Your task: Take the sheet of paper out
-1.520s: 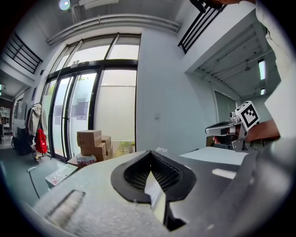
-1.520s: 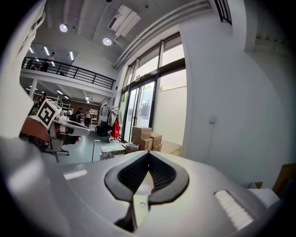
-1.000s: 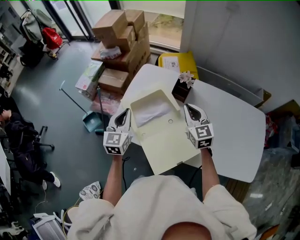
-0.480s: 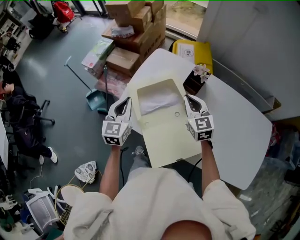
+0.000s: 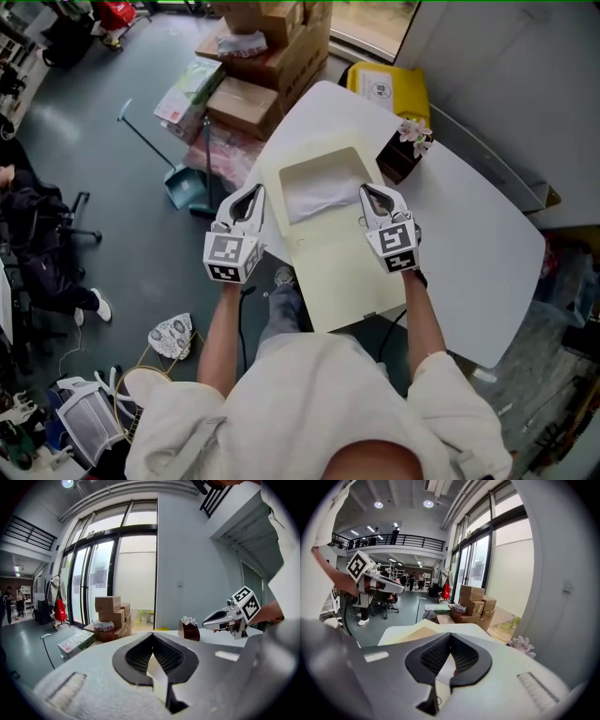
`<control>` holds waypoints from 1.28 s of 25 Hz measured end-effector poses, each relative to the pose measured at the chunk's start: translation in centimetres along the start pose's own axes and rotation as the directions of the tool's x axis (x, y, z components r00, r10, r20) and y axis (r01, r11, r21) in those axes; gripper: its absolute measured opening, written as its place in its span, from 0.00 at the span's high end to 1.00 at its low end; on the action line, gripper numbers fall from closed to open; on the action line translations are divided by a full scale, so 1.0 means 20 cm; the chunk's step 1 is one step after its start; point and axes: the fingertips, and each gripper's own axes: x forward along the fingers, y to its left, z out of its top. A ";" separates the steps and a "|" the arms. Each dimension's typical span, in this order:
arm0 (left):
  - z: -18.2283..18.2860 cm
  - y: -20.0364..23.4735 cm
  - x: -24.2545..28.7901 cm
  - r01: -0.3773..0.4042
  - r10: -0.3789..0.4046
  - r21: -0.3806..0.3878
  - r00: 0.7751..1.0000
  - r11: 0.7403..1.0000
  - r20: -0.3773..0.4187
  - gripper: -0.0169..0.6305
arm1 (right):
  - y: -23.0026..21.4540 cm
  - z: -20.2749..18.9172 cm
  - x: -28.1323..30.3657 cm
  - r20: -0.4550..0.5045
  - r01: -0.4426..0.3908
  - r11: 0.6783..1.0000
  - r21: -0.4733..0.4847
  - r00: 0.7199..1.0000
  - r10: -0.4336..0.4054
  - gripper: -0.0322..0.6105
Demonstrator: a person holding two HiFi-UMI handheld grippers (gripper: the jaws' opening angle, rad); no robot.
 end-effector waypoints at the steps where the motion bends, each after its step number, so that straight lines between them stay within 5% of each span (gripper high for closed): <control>1: -0.01 0.02 0.01 0.005 -0.005 -0.005 1.000 1.000 -0.002 0.97 | 0.02 -0.01 0.03 -0.013 -0.005 1.000 -0.010 1.000 0.005 0.95; 7: -0.12 0.09 0.06 0.030 -0.031 -0.035 0.999 0.999 -0.024 0.97 | 0.15 -0.15 0.19 -0.128 -0.053 0.992 -0.115 0.991 0.038 0.95; 11: -0.17 0.11 0.07 0.037 -0.039 -0.051 0.998 0.998 -0.040 0.97 | 0.26 -0.27 0.28 -0.213 -0.132 0.949 -0.288 0.974 0.071 0.95; 14: -0.22 0.13 0.07 0.044 -0.047 -0.059 0.998 0.997 -0.050 0.97 | 0.33 -0.38 0.33 -0.282 -0.203 0.883 -0.424 0.956 0.085 0.95; 19: -0.26 0.16 0.05 0.038 -0.042 -0.062 0.997 0.997 -0.064 0.97 | 0.41 -0.56 0.39 -0.380 -0.316 0.693 -0.647 0.923 0.067 0.95; 21: -0.27 0.17 0.04 0.034 -0.039 -0.065 0.997 0.997 -0.068 0.97 | 0.43 -0.63 0.41 -0.408 -0.351 0.649 -0.675 0.911 0.068 0.95; 27: -0.32 0.21 0.01 0.024 -0.030 -0.072 0.996 0.997 -0.086 0.97 | 0.46 -0.73 0.48 -0.438 -0.381 0.609 -0.695 0.897 0.062 0.95; 32: -0.34 0.23 0.00 0.013 -0.021 -0.075 0.995 0.997 -0.095 0.97 | 0.46 -0.78 0.52 -0.474 -0.419 0.595 -0.686 0.878 0.072 0.82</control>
